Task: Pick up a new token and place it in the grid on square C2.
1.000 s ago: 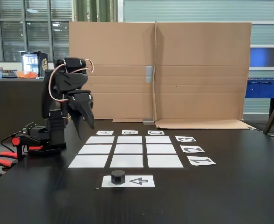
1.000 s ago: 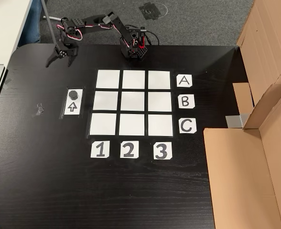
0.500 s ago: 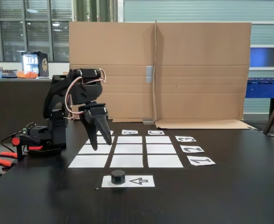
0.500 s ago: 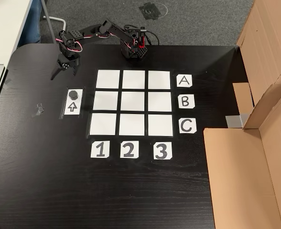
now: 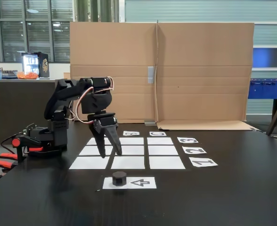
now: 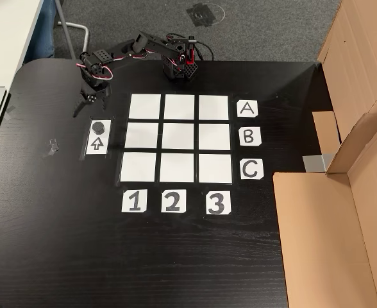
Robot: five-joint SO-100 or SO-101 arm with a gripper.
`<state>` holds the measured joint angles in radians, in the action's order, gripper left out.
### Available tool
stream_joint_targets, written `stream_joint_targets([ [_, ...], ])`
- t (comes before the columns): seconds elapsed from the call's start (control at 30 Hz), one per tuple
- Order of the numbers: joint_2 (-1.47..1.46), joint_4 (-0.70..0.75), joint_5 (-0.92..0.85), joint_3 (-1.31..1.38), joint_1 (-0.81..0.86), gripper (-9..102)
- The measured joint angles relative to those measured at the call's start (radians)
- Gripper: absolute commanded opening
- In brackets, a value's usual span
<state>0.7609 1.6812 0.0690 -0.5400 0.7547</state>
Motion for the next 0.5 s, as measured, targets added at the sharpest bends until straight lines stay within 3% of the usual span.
stream_joint_targets([
  [0.5, -0.141, 0.0, 0.04, 0.107, -0.04, 50],
])
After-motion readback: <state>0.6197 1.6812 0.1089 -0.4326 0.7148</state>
